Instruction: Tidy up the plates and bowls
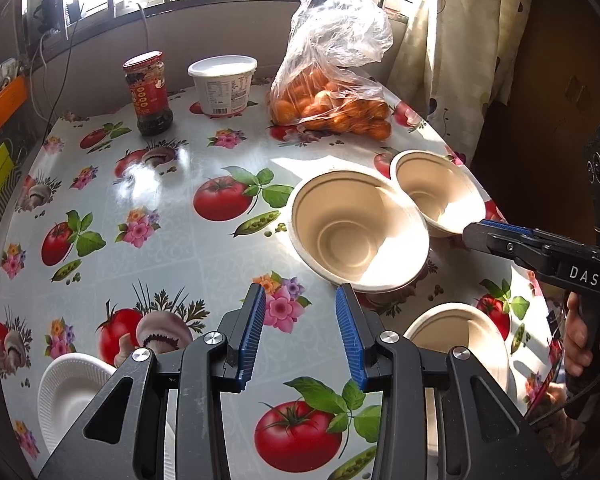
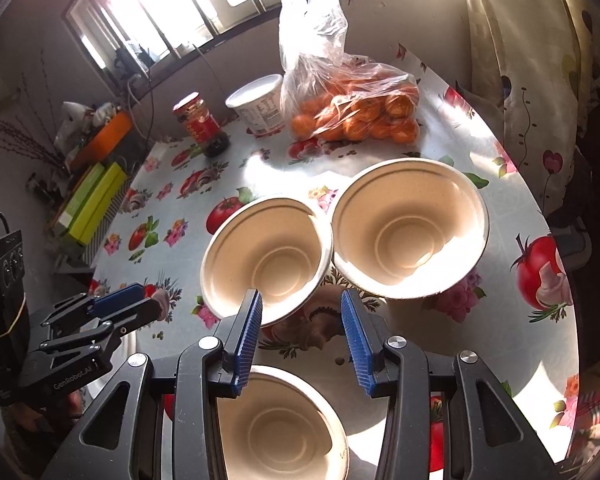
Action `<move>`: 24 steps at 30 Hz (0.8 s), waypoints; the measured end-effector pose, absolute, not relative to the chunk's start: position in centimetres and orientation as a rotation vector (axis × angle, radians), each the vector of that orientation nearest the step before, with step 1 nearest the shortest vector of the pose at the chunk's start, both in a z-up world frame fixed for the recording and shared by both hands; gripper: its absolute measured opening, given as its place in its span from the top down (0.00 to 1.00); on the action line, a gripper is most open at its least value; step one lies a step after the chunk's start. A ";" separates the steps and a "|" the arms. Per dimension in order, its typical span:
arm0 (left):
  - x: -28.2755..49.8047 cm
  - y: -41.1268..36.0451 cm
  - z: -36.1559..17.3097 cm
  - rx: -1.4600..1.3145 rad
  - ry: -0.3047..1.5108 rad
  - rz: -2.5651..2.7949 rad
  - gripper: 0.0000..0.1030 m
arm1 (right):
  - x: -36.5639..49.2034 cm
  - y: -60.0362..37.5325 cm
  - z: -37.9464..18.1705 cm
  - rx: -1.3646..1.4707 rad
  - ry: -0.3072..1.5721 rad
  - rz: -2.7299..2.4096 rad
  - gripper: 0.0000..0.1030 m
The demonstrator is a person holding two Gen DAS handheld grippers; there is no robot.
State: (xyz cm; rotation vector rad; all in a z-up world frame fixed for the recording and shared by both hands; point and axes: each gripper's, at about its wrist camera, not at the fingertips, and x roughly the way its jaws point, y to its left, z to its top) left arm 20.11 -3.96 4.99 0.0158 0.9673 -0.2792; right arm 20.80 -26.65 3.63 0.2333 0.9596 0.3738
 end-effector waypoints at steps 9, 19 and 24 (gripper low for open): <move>22.5 -3.7 3.8 -0.016 0.995 -0.292 0.63 | 22.7 -26.0 4.1 0.164 0.925 0.352 0.60; 24.0 -3.7 2.7 -0.037 1.029 -0.312 0.63 | 24.0 -26.1 2.6 0.217 0.960 0.352 0.61; 24.9 -3.4 2.1 -0.098 1.048 -0.318 0.63 | 24.0 -26.1 1.6 0.230 0.999 0.354 0.64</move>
